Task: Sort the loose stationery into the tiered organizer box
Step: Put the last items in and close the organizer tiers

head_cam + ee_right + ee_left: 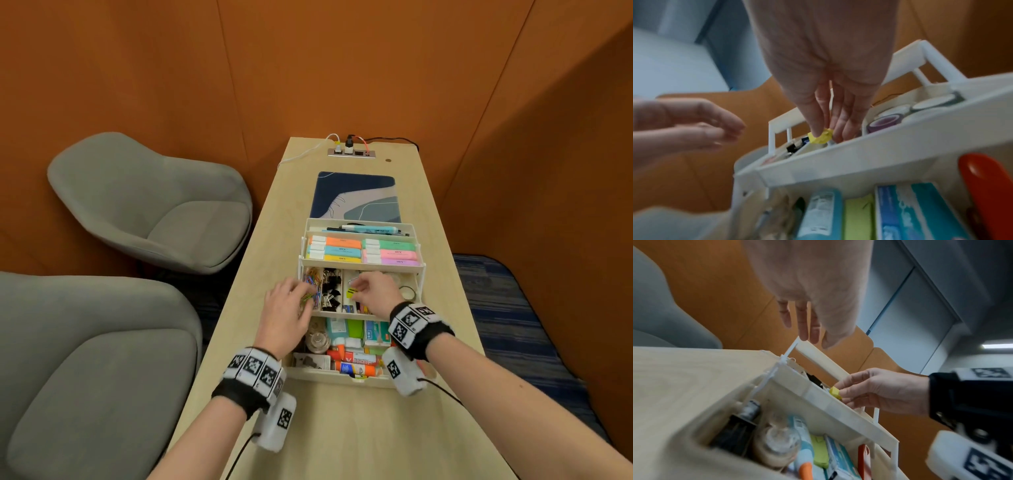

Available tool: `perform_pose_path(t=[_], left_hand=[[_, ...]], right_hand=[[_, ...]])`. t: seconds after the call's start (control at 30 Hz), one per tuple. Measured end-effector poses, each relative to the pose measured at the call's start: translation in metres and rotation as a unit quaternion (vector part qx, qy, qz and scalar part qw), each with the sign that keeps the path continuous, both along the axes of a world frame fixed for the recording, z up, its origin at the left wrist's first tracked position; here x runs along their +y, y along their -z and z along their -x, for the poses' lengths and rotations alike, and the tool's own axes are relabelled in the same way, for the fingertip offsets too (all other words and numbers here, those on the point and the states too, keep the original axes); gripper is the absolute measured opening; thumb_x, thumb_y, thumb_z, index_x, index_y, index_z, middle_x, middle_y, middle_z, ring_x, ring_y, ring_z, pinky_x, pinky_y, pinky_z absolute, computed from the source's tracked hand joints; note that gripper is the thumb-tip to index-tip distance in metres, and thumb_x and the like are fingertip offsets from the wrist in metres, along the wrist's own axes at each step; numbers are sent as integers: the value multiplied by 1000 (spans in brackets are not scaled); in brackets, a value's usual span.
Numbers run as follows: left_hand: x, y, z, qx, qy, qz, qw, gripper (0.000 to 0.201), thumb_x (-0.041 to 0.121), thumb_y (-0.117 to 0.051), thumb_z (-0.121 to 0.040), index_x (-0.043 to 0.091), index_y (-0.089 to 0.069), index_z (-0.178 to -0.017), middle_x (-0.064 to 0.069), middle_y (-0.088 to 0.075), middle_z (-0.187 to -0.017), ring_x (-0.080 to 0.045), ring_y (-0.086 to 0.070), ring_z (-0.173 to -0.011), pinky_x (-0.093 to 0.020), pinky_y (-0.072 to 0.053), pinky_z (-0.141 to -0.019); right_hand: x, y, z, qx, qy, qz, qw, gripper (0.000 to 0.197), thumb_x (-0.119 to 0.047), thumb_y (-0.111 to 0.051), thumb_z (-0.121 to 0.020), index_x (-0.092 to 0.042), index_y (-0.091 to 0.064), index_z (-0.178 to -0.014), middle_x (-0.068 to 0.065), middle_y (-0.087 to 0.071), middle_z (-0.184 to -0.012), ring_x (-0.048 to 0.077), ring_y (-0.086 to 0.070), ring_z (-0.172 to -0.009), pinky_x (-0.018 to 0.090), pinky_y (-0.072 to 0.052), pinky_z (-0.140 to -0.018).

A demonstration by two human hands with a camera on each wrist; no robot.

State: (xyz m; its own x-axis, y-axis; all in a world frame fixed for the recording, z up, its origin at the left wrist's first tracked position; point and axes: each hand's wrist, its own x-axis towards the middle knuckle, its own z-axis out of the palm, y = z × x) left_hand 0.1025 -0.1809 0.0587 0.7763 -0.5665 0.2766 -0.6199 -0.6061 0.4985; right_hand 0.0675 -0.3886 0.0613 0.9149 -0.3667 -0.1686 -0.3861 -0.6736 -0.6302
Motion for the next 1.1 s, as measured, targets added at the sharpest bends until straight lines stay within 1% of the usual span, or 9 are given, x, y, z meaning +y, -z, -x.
perform_pose_path(t=[0.1, 0.2, 0.33, 0.5, 0.6, 0.67, 0.8, 0.93, 1.1], left_hand=[[24, 6, 8, 3, 2, -3, 1000, 16, 20, -56, -91, 25, -61, -106, 10, -52, -101, -10, -49, -98, -30, -40, -89], [40, 13, 15, 25, -1, -14, 1000, 14, 22, -55, -92, 26, -62, -104, 13, -49, -100, -7, -47, -97, -26, -36, -88], [49, 20, 21, 34, -5, -20, 999, 13, 21, -57, -92, 26, -63, -103, 14, -46, -97, -5, -46, -94, -26, -35, -85], [48, 22, 24, 40, 7, -29, 999, 14, 21, -56, -92, 27, -63, -104, 15, -47, -97, -3, -42, -92, -27, -34, -87], [47, 23, 22, 43, 8, -38, 998, 15, 22, -55, -93, 28, -63, -104, 14, -49, -99, -4, -46, -95, -26, -32, -86], [47, 24, 20, 42, 8, -37, 998, 15, 22, -56, -92, 28, -63, -104, 14, -50, -99, -6, -49, -96, -26, -31, -85], [43, 26, 16, 37, 12, -41, 998, 13, 23, -56, -92, 27, -63, -102, 12, -52, -97, -9, -52, -96, -28, -33, -86], [38, 25, 14, 35, 15, -45, 998, 13, 23, -54, -93, 27, -63, -102, 11, -53, -98, -10, -51, -96, -28, -33, -87], [35, 25, 13, 36, 19, -49, 998, 14, 25, -52, -94, 28, -62, -103, 13, -54, -99, -8, -51, -98, -27, -33, -87]], right_hand=[[3, 0, -9, 32, -71, 117, 990, 19, -16, -65, -85, -13, -67, -104, 6, -65, -110, 22, -61, -99, 32, -50, -87], [6, -2, -13, 49, -89, 170, 980, 14, -19, -64, -85, -14, -66, -98, 6, -65, -106, 25, -61, -96, 35, -50, -84], [10, -1, -16, 55, -20, 110, 992, 13, -18, -68, -80, -17, -57, -88, 6, -64, -102, 26, -60, -95, 38, -51, -84], [19, -1, -18, 70, 38, 95, 992, 24, -22, -65, -83, -9, -59, -102, 10, -64, -104, 30, -61, -98, 37, -51, -83], [16, -4, -18, 92, 26, 75, 993, 17, -26, -65, -84, -12, -63, -94, 8, -66, -103, 28, -62, -97, 38, -51, -86], [12, -5, -17, 99, 14, 55, 993, 8, -19, -62, -85, -16, -67, -91, 6, -68, -106, 25, -63, -97, 39, -52, -89], [7, -5, -12, 96, -4, 27, 995, 26, -5, -52, -86, -17, -72, -95, 4, -68, -111, 25, -65, -96, 38, -52, -91], [10, -6, -11, 100, -26, 41, 994, 28, -8, -51, -87, -17, -73, -101, 1, -67, -116, 22, -60, -109, 38, -46, -99], [13, -3, -9, 101, -21, 38, 994, 29, -6, -51, -85, -19, -75, -94, -2, -69, -111, 21, -60, -107, 37, -46, -98]])
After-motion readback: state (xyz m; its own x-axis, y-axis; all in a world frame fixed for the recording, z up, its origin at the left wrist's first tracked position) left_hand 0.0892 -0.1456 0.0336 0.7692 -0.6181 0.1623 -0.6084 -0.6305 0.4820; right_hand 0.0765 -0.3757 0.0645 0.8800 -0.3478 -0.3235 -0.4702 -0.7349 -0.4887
